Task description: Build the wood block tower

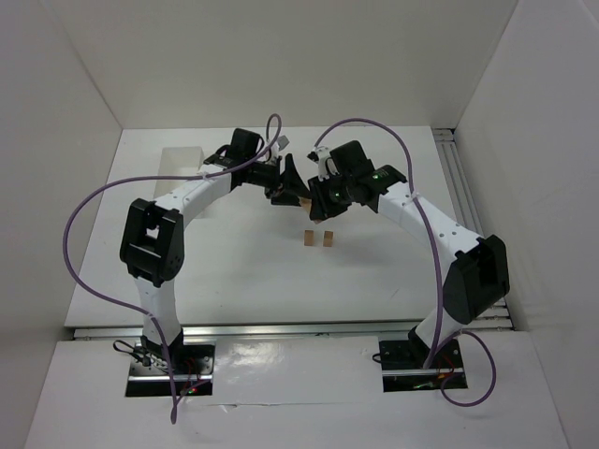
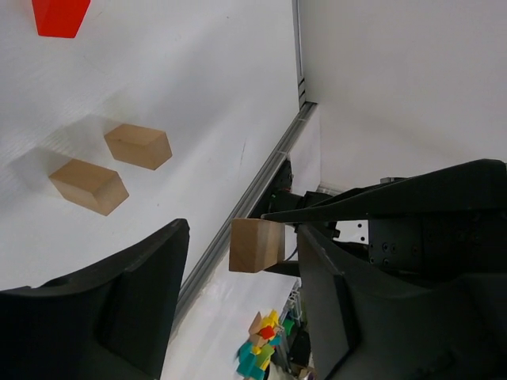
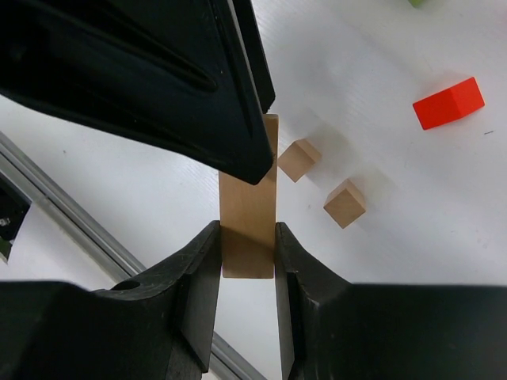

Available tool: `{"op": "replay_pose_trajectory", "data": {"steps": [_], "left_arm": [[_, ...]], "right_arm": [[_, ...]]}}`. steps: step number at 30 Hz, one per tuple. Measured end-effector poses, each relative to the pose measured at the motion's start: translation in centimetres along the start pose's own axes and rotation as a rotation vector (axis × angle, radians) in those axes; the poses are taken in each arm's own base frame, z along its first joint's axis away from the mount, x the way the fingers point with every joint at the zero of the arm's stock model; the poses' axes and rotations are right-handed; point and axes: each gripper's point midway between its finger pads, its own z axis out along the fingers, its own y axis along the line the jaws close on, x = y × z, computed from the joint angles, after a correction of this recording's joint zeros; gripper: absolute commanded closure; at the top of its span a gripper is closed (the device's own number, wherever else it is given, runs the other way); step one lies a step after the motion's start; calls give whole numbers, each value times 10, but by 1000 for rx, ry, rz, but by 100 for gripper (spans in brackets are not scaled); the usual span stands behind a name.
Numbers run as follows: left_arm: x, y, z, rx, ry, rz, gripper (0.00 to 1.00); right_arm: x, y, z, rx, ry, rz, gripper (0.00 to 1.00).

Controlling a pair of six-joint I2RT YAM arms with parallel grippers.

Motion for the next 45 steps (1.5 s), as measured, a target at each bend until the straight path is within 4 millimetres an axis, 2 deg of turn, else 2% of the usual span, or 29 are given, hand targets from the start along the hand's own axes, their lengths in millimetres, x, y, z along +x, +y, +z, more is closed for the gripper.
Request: {"op": "replay_pose_trajectory", "data": {"steps": [2,6,9,10,14,15,16,26,37,39,41,42,45], "left_arm": [[-1,-1,0,6,-3,4,35],[-2,-4,2,15,-4,2,50],[-2,-6,2,22,-6,4,63],[-2,-7,3,23,-6,7,73],[-2,-7,3,28,-5,9,90],[-3,-7,3,29,-5,9,99],[-3,-7,3,29,-5,10,100],[-3,-6,3,25,-7,7,100],[10,7,11,15,15,-30,100],[10,7,11,15,16,-30,80],[10,7,11,15,17,-26,64],[10,8,11,15,17,-16,46],[14,13,10,-2,28,-1,42]], "right_arm": [[0,0,0,0,1,0,82],[1,0,0,0,3,-4,82],[5,0,2,-1,13,-5,82],[6,0,2,-1,15,-4,82],[7,0,2,2,18,-6,81],[7,0,2,4,19,-6,81],[8,-1,2,5,19,-6,80],[7,-4,0,17,14,5,79],[23,-5,1,6,59,21,79],[23,-6,1,5,60,22,79],[24,-5,1,3,62,23,79],[23,-5,1,3,61,23,79],[23,-12,-1,27,60,31,79]]}}
